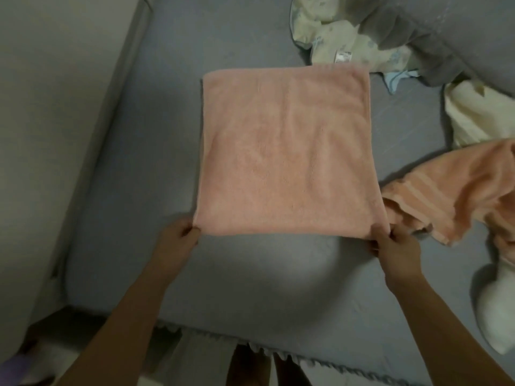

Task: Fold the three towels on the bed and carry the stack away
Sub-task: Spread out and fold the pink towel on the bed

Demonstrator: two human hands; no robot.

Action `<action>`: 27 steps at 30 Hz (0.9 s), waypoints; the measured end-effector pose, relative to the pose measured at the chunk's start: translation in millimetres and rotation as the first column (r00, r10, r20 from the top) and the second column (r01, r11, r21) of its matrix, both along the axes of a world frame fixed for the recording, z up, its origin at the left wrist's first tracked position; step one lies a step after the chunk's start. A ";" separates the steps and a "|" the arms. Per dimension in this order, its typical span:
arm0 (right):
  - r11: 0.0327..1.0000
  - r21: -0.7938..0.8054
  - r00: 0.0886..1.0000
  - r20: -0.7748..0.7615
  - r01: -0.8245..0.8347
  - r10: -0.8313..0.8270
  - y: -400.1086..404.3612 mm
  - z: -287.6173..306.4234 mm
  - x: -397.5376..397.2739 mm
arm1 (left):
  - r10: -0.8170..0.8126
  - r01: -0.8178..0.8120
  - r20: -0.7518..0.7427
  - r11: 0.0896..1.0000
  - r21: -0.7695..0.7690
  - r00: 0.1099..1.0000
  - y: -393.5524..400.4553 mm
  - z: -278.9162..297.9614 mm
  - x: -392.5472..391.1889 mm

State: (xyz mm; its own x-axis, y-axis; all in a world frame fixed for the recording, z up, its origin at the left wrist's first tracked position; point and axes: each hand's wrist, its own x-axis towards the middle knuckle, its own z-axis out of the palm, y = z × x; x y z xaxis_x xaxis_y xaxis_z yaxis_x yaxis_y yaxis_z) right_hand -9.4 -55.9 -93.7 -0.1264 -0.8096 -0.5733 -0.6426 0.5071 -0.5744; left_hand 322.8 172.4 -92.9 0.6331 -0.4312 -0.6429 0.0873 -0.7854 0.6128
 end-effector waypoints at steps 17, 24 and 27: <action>0.991 0.102 0.996 0.005 -0.085 0.085 27.2 -18.9 -66.8 | 0.519 -0.549 -0.223 0.830 -0.099 0.825 27.8 -11.1 -101.3; 0.966 0.257 0.999 0.040 -0.020 0.009 60.7 -29.4 -91.1 | 0.455 -0.455 -0.015 0.889 -0.046 0.891 86.2 -27.9 -100.0; 0.916 0.400 0.999 0.036 0.012 -0.029 100.9 -23.1 -105.9 | 0.340 -0.342 0.036 0.932 0.118 0.940 139.2 -29.4 -121.9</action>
State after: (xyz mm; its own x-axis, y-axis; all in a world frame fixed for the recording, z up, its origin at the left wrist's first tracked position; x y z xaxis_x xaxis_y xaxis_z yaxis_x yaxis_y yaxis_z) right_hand -115.2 45.1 -116.8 -0.1104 -0.5093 -0.8535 -0.6097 0.7129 -0.3465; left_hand 200.9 311.6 -122.3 0.7383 -0.1073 -0.6659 0.3548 -0.7778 0.5188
